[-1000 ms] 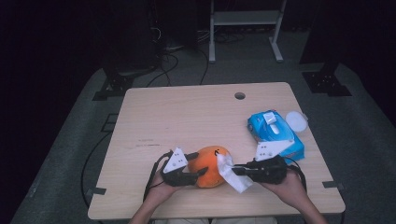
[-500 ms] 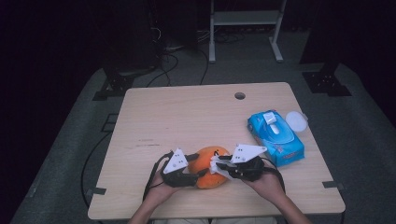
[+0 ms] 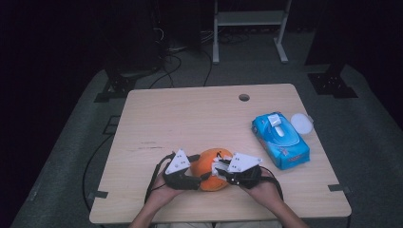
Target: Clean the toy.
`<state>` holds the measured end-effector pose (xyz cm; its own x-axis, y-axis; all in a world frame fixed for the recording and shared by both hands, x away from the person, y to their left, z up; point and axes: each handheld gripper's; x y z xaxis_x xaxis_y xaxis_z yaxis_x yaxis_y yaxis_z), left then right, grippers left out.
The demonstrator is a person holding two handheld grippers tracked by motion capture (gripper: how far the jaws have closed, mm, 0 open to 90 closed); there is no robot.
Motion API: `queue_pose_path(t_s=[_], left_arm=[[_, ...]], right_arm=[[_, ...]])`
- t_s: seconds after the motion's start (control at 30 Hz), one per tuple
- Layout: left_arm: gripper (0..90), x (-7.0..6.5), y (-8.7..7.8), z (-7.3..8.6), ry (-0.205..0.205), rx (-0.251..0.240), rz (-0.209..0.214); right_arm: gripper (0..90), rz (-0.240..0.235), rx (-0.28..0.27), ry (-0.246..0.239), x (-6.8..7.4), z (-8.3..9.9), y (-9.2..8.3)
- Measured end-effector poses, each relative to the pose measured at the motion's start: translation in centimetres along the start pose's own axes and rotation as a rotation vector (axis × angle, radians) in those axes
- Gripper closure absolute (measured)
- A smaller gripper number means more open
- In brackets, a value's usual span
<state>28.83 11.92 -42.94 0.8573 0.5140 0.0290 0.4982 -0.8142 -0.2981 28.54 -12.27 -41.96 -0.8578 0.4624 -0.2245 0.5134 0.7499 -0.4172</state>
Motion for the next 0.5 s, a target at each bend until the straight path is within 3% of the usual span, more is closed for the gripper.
queue_pose_path(t_s=[0.13,0.2,0.4,0.5], left_arm=[[19.5,-0.7,0.2,0.0,0.026,0.043,0.015],[20.6,-0.9,0.6,0.4,0.053,0.075,0.001],[25.0,-0.7,0.7,0.5,0.069,0.074,-0.009],[27.8,-0.2,0.5,0.7,0.054,0.075,-0.01]], right_arm=[[75.8,-0.003,-0.011,0.062,-0.6,0.2,0.0],[78.2,0.003,-0.01,0.082,-0.8,0.2,-0.2],[80.7,0.03,-0.018,0.118,-1.9,0.5,-1.5],[80.8,0.059,0.007,0.155,-3.2,1.6,-2.5]])
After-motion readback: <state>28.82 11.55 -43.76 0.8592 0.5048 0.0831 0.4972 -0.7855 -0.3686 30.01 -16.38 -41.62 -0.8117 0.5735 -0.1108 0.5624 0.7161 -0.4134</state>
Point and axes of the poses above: each handheld gripper's, and its own axes: y roughly forward along the jaws, z roughly out of its underside, x roughly to its left, and after that the axes turned 8 degrees about -x, right-handed
